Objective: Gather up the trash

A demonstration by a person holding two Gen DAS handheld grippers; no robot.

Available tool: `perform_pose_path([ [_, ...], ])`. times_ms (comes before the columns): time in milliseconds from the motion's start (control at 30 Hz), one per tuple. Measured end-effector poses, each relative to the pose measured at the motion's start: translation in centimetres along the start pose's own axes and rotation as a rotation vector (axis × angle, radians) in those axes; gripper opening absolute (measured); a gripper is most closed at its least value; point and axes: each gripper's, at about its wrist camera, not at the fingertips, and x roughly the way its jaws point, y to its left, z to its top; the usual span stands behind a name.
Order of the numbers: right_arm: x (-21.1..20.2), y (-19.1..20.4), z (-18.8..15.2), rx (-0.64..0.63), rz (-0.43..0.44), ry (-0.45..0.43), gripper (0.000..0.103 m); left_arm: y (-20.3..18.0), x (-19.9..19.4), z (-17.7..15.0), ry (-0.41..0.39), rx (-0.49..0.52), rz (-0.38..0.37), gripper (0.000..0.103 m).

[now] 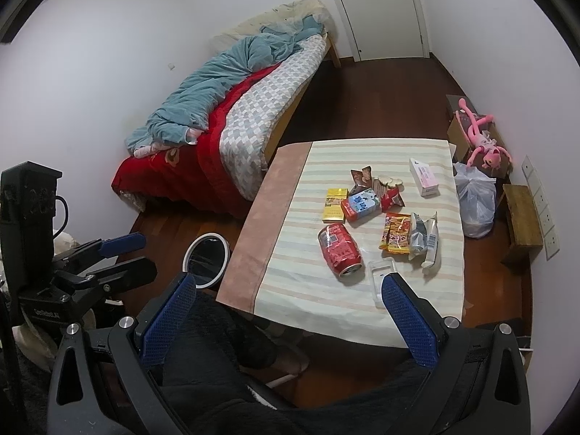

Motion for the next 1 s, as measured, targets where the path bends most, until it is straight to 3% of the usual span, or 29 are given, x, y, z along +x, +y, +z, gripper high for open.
perform_pose_path([
  [1000, 0.16, 0.03, 0.16, -0.002, -0.006, 0.004, 0.103, -0.19, 0.46, 0.13, 0.003, 0.002, -0.005, 0.103],
])
